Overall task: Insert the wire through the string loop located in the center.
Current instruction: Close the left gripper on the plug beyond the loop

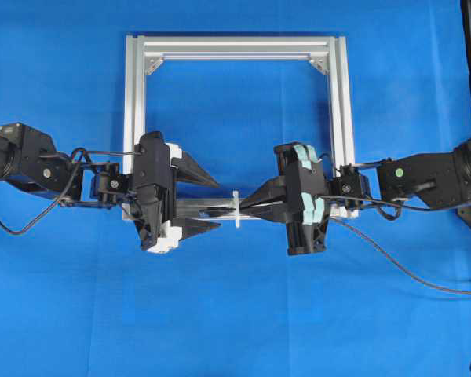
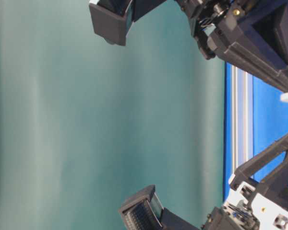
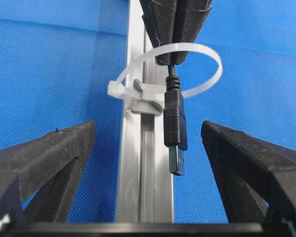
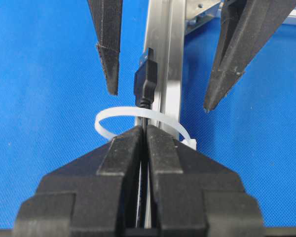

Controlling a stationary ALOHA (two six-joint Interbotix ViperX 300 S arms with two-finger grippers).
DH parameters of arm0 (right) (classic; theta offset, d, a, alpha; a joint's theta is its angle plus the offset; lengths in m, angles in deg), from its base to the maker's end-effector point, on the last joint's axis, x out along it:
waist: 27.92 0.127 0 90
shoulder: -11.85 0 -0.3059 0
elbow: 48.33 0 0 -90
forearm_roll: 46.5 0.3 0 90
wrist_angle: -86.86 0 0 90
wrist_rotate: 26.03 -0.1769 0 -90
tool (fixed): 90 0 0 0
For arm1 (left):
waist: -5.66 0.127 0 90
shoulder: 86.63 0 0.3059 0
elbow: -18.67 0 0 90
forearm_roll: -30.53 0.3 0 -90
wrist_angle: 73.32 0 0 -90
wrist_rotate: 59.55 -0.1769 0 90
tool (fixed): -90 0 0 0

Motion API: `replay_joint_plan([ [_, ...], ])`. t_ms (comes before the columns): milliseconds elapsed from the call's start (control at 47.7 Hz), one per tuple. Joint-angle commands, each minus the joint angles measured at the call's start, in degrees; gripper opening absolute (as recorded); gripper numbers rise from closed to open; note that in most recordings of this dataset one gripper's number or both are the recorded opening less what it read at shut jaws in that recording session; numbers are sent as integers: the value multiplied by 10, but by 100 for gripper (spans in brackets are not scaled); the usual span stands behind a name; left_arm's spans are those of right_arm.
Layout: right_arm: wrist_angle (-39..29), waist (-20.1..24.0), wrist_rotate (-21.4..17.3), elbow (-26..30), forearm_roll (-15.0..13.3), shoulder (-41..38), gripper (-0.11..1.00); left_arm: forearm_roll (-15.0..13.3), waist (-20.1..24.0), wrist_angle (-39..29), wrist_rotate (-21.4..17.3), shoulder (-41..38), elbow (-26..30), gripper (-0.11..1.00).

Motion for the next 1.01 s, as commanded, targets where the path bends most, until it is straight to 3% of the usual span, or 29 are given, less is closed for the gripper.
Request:
replay_joint_plan([
  [0, 4, 0, 1, 4, 0, 6, -2, 1, 1, 4, -1, 8, 8, 90],
  [440, 4, 0, 1, 4, 0, 6, -2, 2, -1, -7, -4, 9, 7, 81],
  [524, 4, 0, 1, 4, 0, 6, -2, 2, -1, -17, -8, 9, 8, 65],
  [649, 4, 0, 1, 4, 0, 6, -2, 2, 1, -17, -11, 10, 7, 26],
  [733, 4, 0, 1, 4, 0, 6, -2, 2, 1, -17, -11, 9, 7, 7],
  [985, 4, 0, 3, 4, -3, 6, -2, 2, 1, -16, -11, 10, 4, 6],
])
